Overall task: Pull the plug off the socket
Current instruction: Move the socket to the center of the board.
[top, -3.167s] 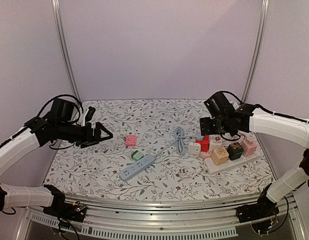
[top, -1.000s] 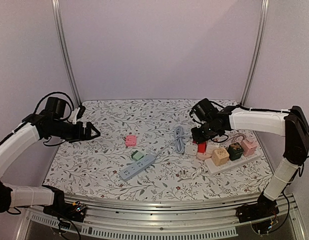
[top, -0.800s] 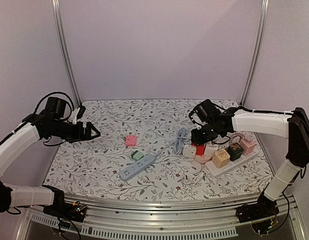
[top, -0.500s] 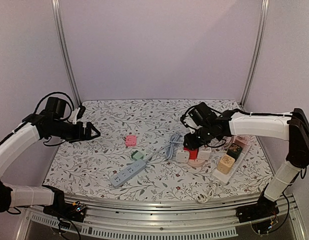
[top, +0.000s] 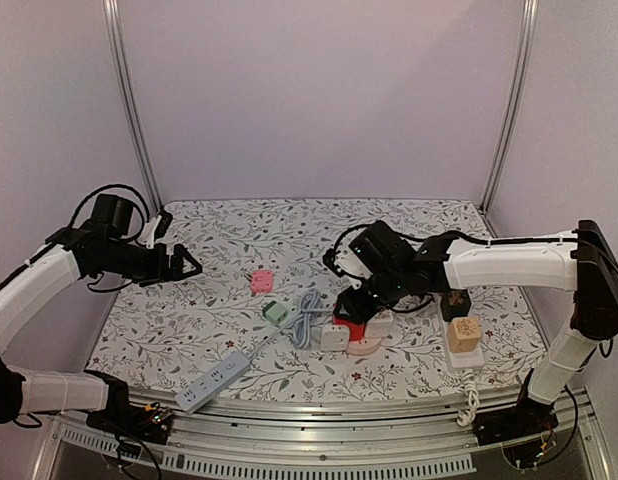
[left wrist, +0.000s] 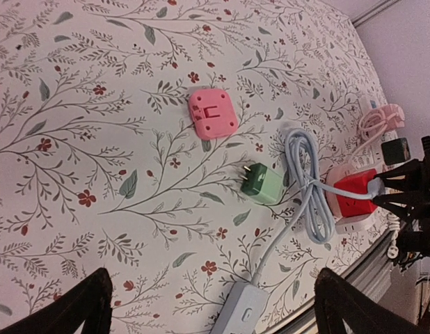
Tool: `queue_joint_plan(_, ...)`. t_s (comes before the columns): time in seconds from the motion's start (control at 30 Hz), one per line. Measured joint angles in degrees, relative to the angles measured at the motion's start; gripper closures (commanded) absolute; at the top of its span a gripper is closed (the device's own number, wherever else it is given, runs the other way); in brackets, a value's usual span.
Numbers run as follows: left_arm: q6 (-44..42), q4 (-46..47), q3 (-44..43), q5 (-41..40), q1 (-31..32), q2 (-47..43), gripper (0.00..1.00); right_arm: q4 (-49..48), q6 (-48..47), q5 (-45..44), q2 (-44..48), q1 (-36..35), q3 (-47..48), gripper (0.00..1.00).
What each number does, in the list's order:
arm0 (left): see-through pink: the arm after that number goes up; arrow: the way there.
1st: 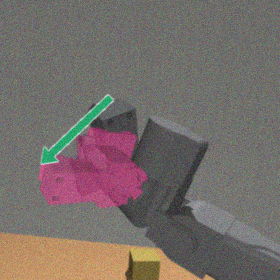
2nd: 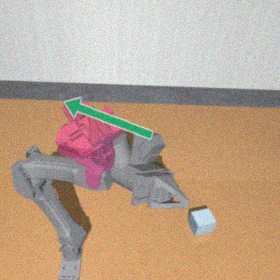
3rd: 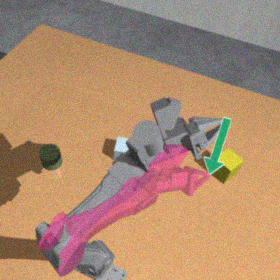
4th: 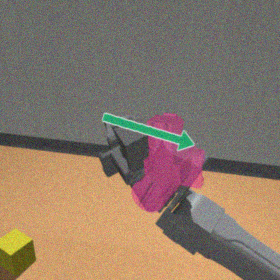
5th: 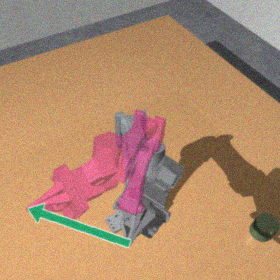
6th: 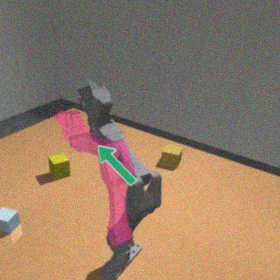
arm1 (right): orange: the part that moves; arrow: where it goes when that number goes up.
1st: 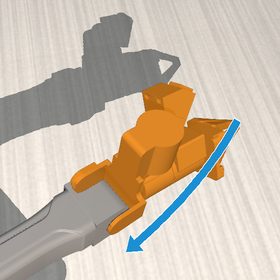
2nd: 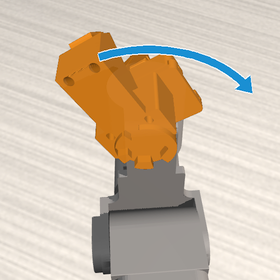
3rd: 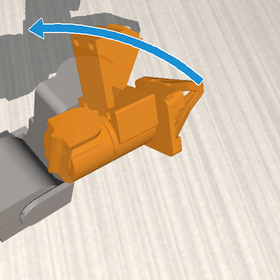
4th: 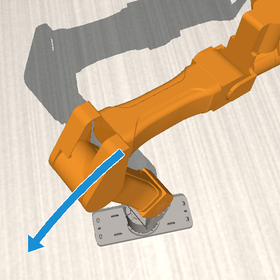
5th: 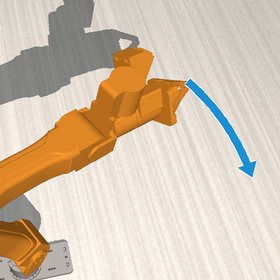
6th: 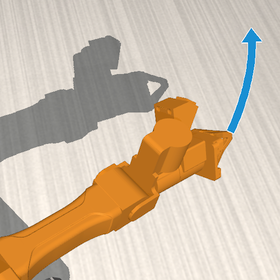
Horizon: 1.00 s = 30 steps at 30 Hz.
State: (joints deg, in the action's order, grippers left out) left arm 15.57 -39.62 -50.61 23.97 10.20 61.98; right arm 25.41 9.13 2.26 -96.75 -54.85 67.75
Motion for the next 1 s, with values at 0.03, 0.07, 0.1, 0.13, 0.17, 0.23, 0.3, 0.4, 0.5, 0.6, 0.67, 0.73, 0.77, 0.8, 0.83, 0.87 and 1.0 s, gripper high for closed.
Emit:
queue_joint_plan(0.03, 0.0, 0.0, 0.0, 0.0, 0.0, 0.0, 0.0, -0.2, 0.0, 0.2, -0.3, -0.4, 0.3, 0.82)
queue_joint_plan(0.07, 0.0, 0.1, 0.1, 0.3, 0.0, 0.0, 0.01, -0.4, -0.2, 0.5, -0.6, -0.7, 0.6, 0.81)
queue_joint_plan(0.1, 0.0, 0.3, 0.2, 0.5, 0.0, 0.0, 0.0, -0.6, -0.2, 0.8, -1.0, -1.1, 0.9, 0.8)
queue_joint_plan(0.13, 0.0, 0.5, 0.3, 0.9, 0.0, 0.0, 0.0, -0.7, -0.2, 1.0, -1.2, -1.2, 1.2, 0.78)
queue_joint_plan(0.17, 0.0, 0.7, 0.4, 1.1, 0.1, 0.0, 0.01, -1.0, -0.2, 1.3, -1.4, -1.4, 1.3, 0.76)
queue_joint_plan(0.23, 0.0, 1.0, 0.6, 1.3, 0.6, 0.0, 0.01, -1.3, -0.2, 1.4, -1.6, -1.7, 1.4, 0.67)
queue_joint_plan(0.3, -0.1, 1.3, 0.7, 1.4, 1.5, 0.0, 0.01, -1.4, -0.1, 1.2, -1.6, -1.8, 1.4, 0.56)
queue_joint_plan(0.4, -0.7, 1.7, 0.7, 1.3, 4.3, 0.0, 0.01, -1.9, 0.3, 0.8, -1.6, -1.9, 1.4, 0.36)
queue_joint_plan(0.5, -1.8, 1.8, 0.4, 1.0, 8.7, 0.0, 0.0, -2.9, 0.9, -1.4, -1.4, -2.4, 1.4, 0.21)
queue_joint_plan(0.6, -3.2, 2.0, -1.1, 0.7, 13.1, 0.2, 0.0, -3.3, 2.3, -3.9, 0.0, -2.6, 1.1, 0.13)
queue_joint_plan(0.67, -4.1, 2.4, -2.8, 0.7, 15.8, 0.9, 0.0, -3.3, 3.3, -6.3, 2.4, -2.6, 0.3, 0.12)
queue_joint_plan(0.73, -5.0, 2.9, -4.7, 0.4, 18.4, 2.2, 0.01, -3.3, 4.3, -8.4, 4.9, -2.4, -0.5, 0.09)
queue_joint_plan(0.77, -5.5, 3.1, -5.7, 0.2, 19.8, 3.2, 0.0, -3.2, 5.3, -9.7, 6.6, -2.4, -1.1, 0.07)
queue_joint_plan(0.8, -6.1, 3.5, -6.8, -0.2, 21.4, 4.5, 0.0, -3.1, 6.1, -10.8, 7.8, -2.1, -1.5, 0.06)
queue_joint_plan(0.83, -6.5, 3.7, -7.6, -0.4, 22.5, 5.7, 0.0, -3.1, 7.1, -12.0, 9.2, -1.8, -2.1, 0.06)
queue_joint_plan(0.87, -7.0, 3.8, -8.5, -0.8, 23.8, 7.1, 0.0, -2.9, 8.2, -13.2, 10.4, -1.6, -2.8, 0.05)
queue_joint_plan(1.0, -9.0, 4.2, -12.9, -2.1, 29.0, 14.6, 0.0, -0.7, 12.4, -17.2, 14.2, -1.0, -5.4, 0.05)
